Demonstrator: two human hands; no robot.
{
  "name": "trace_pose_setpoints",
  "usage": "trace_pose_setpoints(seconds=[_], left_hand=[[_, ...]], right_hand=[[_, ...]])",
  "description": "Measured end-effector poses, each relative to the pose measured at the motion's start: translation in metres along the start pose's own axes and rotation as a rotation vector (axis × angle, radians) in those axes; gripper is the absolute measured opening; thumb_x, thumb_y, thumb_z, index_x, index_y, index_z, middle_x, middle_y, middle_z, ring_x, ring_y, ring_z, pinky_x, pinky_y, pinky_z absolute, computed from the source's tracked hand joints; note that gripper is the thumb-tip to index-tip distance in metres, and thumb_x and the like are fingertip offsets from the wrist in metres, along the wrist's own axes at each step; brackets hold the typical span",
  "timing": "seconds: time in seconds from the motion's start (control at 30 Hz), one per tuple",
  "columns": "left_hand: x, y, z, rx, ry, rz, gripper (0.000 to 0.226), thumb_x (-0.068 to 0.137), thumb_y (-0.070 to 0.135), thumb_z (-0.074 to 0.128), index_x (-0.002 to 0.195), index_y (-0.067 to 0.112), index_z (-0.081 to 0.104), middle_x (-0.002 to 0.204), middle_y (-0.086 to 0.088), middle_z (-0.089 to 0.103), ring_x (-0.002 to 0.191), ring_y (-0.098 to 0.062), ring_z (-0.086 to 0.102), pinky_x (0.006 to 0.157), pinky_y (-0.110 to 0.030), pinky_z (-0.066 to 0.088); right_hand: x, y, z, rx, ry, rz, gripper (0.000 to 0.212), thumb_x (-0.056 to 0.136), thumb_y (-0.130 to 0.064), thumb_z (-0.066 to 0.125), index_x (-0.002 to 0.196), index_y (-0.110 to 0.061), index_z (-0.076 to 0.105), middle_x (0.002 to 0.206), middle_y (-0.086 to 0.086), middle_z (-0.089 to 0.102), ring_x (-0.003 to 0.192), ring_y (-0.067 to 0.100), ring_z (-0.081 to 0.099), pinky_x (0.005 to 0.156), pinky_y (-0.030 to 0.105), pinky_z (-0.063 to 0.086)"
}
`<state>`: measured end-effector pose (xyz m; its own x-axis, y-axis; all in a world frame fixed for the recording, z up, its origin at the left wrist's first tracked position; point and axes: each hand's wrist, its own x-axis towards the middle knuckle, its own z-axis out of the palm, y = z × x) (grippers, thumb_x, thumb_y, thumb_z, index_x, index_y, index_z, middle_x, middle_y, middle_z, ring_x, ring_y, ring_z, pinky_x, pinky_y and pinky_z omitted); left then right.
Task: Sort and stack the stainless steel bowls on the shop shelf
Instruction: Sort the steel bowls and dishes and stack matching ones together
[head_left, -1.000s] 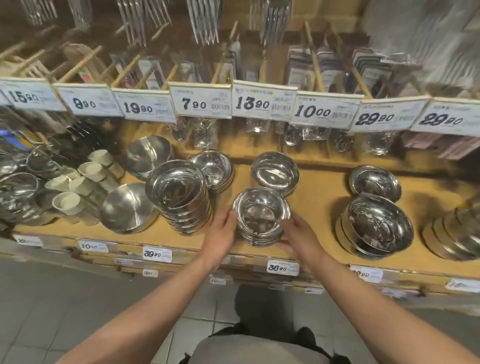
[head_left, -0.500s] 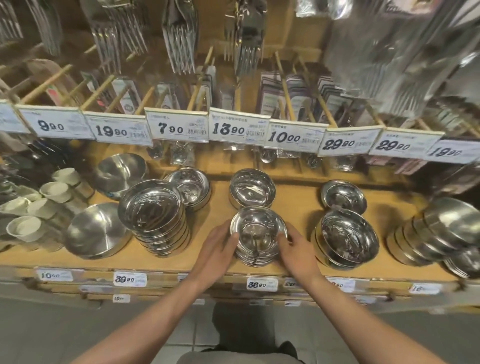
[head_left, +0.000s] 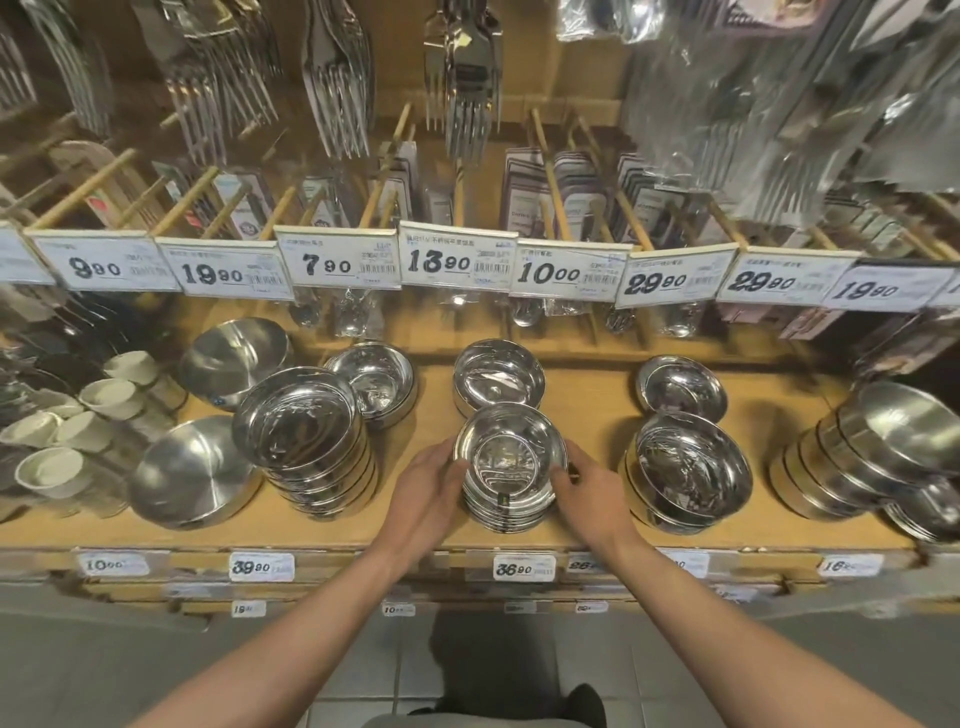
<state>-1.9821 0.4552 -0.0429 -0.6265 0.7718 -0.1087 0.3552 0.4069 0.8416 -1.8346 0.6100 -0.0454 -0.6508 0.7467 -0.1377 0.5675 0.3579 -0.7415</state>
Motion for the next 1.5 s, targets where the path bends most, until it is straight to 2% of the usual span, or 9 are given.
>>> trace_pose_setpoints(seconds=[0.1, 0.3, 0.7, 0.87, 1.0, 1.17, 1.3, 1.4, 1.5], left_hand=[[0.002, 0.008, -0.003, 0.041, 0.086, 0.029, 0.029, 0.105, 0.014, 0.047, 0.122, 0.021, 0.070, 0.105, 0.011, 0.065, 0.092, 0.010, 0.052, 0.082, 0.005, 0.031], [0.016, 0.018, -0.004, 0.031, 0.103, -0.106, 0.021, 0.098, 0.012, 0.056, 0.091, 0.015, 0.076, 0.079, -0.005, 0.072, 0.052, -0.011, 0.048, 0.056, -0.032, 0.046], [0.015, 0.020, -0.008, 0.040, 0.092, -0.187, 0.022, 0.092, 0.012, 0.057, 0.085, -0.002, 0.072, 0.081, -0.021, 0.070, 0.063, -0.015, 0.045, 0.059, -0.026, 0.034], [0.013, 0.019, -0.015, -0.008, 0.162, -0.179, 0.013, 0.098, 0.021, 0.055, 0.090, 0.029, 0.062, 0.077, 0.022, 0.061, 0.072, 0.001, 0.056, 0.059, -0.005, 0.038], [0.028, 0.015, -0.021, -0.083, 0.292, -0.273, 0.023, 0.099, 0.026, 0.056, 0.113, 0.010, 0.065, 0.099, 0.001, 0.068, 0.092, -0.021, 0.062, 0.081, -0.031, 0.049], [0.056, 0.021, -0.026, -0.013, 0.345, -0.290, 0.021, 0.098, 0.011, 0.052, 0.110, 0.004, 0.068, 0.086, 0.006, 0.063, 0.093, -0.023, 0.065, 0.073, -0.019, 0.042], [0.060, 0.037, -0.025, 0.009, 0.319, -0.329, 0.024, 0.098, 0.008, 0.052, 0.118, 0.009, 0.065, 0.109, -0.005, 0.069, 0.093, -0.014, 0.060, 0.094, -0.030, 0.045], [0.042, 0.054, -0.024, -0.037, 0.346, -0.319, 0.035, 0.099, 0.010, 0.054, 0.133, 0.012, 0.061, 0.129, -0.001, 0.066, 0.112, -0.014, 0.061, 0.104, -0.031, 0.043], [0.020, 0.067, -0.031, -0.038, 0.385, -0.295, 0.038, 0.098, 0.016, 0.057, 0.136, 0.019, 0.061, 0.130, 0.002, 0.067, 0.112, -0.014, 0.064, 0.100, -0.029, 0.050]], right_hand=[[0.005, -0.001, 0.000, -0.101, 0.014, -0.008, 0.024, 0.099, -0.011, 0.052, 0.116, -0.009, 0.068, 0.072, 0.010, 0.065, 0.067, 0.028, 0.054, 0.065, 0.037, 0.047], [0.013, -0.011, -0.008, -0.228, -0.025, 0.049, 0.025, 0.101, -0.018, 0.053, 0.084, -0.004, 0.065, 0.069, 0.010, 0.059, 0.071, 0.024, 0.048, 0.067, 0.036, 0.047], [0.012, -0.018, -0.015, -0.224, -0.068, 0.108, 0.019, 0.094, -0.016, 0.058, 0.082, -0.006, 0.068, 0.063, 0.003, 0.060, 0.054, 0.015, 0.049, 0.049, 0.020, 0.039], [0.010, -0.022, -0.031, -0.164, -0.024, 0.105, 0.034, 0.098, -0.025, 0.059, 0.124, -0.003, 0.066, 0.077, 0.008, 0.074, 0.065, 0.020, 0.061, 0.067, 0.030, 0.048], [0.015, -0.028, -0.053, -0.108, 0.040, 0.077, 0.042, 0.098, -0.023, 0.058, 0.137, -0.008, 0.060, 0.094, 0.007, 0.074, 0.077, 0.023, 0.069, 0.077, 0.031, 0.049], [0.030, -0.037, -0.069, -0.048, 0.061, 0.016, 0.036, 0.098, -0.020, 0.056, 0.132, -0.014, 0.065, 0.112, 0.007, 0.073, 0.087, 0.026, 0.073, 0.085, 0.037, 0.055], [0.046, -0.054, -0.068, 0.044, -0.032, -0.062, 0.022, 0.100, -0.025, 0.057, 0.116, -0.032, 0.070, 0.101, -0.007, 0.073, 0.084, 0.023, 0.073, 0.081, 0.037, 0.058], [0.066, -0.070, -0.054, 0.009, -0.145, -0.139, 0.024, 0.101, -0.020, 0.055, 0.119, -0.017, 0.072, 0.097, 0.007, 0.077, 0.072, 0.014, 0.065, 0.068, 0.025, 0.049], [0.089, -0.091, -0.030, 0.074, -0.268, -0.158, 0.031, 0.100, -0.014, 0.057, 0.129, -0.009, 0.066, 0.123, 0.011, 0.069, 0.101, 0.021, 0.067, 0.095, 0.033, 0.053]])
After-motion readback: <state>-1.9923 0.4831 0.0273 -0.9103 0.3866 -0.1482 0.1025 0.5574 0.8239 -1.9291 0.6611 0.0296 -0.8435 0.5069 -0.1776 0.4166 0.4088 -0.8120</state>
